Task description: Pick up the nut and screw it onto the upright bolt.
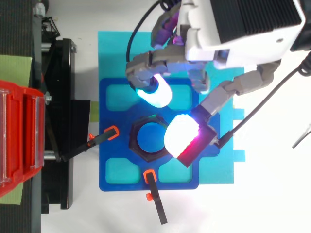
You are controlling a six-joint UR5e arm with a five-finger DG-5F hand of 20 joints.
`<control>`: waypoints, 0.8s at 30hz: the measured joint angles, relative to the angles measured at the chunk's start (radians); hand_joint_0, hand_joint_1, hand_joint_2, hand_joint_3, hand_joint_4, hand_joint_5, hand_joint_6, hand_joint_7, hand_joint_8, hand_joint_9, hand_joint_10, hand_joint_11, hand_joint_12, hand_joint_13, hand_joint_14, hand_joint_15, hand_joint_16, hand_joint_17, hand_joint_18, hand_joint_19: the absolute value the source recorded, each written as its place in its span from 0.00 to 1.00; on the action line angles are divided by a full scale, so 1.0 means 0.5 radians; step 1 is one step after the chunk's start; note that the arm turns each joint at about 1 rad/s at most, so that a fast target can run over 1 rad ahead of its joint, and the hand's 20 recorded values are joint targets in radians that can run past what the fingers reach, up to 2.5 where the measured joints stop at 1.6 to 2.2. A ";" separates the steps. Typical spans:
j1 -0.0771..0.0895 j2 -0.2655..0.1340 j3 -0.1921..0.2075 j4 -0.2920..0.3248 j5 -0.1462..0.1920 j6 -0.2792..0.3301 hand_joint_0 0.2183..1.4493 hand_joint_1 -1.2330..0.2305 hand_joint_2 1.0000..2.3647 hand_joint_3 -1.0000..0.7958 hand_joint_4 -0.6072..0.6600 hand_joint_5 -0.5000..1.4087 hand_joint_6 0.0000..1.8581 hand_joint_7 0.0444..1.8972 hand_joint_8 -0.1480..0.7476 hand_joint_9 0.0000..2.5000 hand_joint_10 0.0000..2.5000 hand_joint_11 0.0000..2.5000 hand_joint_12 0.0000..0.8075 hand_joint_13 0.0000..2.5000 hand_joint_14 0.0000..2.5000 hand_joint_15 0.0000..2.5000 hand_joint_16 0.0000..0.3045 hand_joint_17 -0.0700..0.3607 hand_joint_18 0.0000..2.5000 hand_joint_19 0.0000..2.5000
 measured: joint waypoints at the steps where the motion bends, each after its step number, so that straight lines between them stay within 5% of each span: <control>1: -0.006 0.000 0.028 -0.032 -0.002 -0.014 0.22 0.65 0.00 0.28 0.68 0.24 0.27 0.51 0.51 0.58 0.00 0.07 0.41 0.41 0.00 0.04 0.13 0.37 0.30 0.09; 6: -0.018 0.000 0.140 -0.142 -0.009 -0.046 0.21 0.64 0.00 0.28 0.66 0.21 0.27 0.38 0.48 0.49 0.00 0.03 0.43 0.32 0.00 0.01 0.15 0.39 0.25 0.08; 10: -0.006 -0.001 0.159 -0.129 -0.004 -0.050 0.19 0.62 0.00 0.28 0.61 0.19 0.27 0.31 0.47 0.37 0.00 0.00 0.45 0.17 0.00 0.00 0.15 0.40 0.07 0.00; 11: -0.002 -0.001 0.154 -0.116 -0.002 -0.050 0.19 0.62 0.00 0.28 0.60 0.18 0.27 0.30 0.45 0.32 0.00 0.00 0.45 0.12 0.00 0.00 0.15 0.41 0.01 0.00; 17: 0.038 -0.002 0.055 0.026 0.023 -0.020 0.17 0.65 0.00 0.28 0.57 0.16 0.27 0.28 0.43 0.19 0.00 0.00 0.46 0.00 0.00 0.00 0.17 0.43 0.00 0.00; 24: 0.075 -0.002 -0.064 0.170 0.041 0.054 0.16 0.67 0.00 0.28 0.55 0.16 0.27 0.27 0.42 0.13 0.00 0.00 0.46 0.00 0.00 0.00 0.18 0.45 0.00 0.00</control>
